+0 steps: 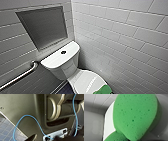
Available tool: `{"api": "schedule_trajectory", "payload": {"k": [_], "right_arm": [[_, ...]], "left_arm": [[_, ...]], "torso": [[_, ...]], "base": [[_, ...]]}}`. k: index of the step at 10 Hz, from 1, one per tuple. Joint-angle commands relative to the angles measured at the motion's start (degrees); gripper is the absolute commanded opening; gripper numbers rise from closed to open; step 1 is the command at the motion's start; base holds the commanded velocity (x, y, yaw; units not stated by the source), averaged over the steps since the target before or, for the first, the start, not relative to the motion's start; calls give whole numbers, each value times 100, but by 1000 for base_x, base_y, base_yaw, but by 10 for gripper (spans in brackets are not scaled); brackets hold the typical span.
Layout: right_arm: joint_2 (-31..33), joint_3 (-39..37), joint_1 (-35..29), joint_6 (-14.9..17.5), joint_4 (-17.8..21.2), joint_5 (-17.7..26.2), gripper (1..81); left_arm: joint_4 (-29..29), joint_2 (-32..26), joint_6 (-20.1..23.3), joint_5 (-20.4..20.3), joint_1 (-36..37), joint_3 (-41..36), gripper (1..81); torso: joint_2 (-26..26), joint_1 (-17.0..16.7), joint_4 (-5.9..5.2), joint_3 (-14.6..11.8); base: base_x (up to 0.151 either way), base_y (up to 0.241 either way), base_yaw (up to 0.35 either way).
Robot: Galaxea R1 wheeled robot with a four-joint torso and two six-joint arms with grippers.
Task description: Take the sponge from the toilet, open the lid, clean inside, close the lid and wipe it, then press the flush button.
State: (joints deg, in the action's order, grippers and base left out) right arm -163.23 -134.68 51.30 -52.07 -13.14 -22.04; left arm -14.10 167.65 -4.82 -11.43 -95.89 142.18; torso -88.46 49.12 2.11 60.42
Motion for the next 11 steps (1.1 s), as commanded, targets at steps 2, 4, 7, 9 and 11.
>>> {"api": "schedule_trajectory", "payload": {"k": [2,4,7,9,11], "right_arm": [[383,248,-378,3,22,455,10],[1332,1381,-449,12,-153,499,10],[2353,2596,-221,-14,-770,1367,10],[2819,2973,148,-67,-498,1483,10],[3118,3309,534,640,782,1492,10]], "left_arm": [[-22,24,-11,405,-189,-58,811],[-83,50,-2,396,-189,-58,811],[-92,41,-2,388,-119,-58,811],[-92,24,-2,396,-58,-85,811],[-92,-20,-2,396,21,-163,811]], "torso": [[0,0,0,0],[0,0,0,0],[0,0,0,0],[0,0,0,0],[0,0,0,0]], "base": [[0,0,0],[0,0,0],[0,0,0],[0,0,0],[0,0,0]]}}
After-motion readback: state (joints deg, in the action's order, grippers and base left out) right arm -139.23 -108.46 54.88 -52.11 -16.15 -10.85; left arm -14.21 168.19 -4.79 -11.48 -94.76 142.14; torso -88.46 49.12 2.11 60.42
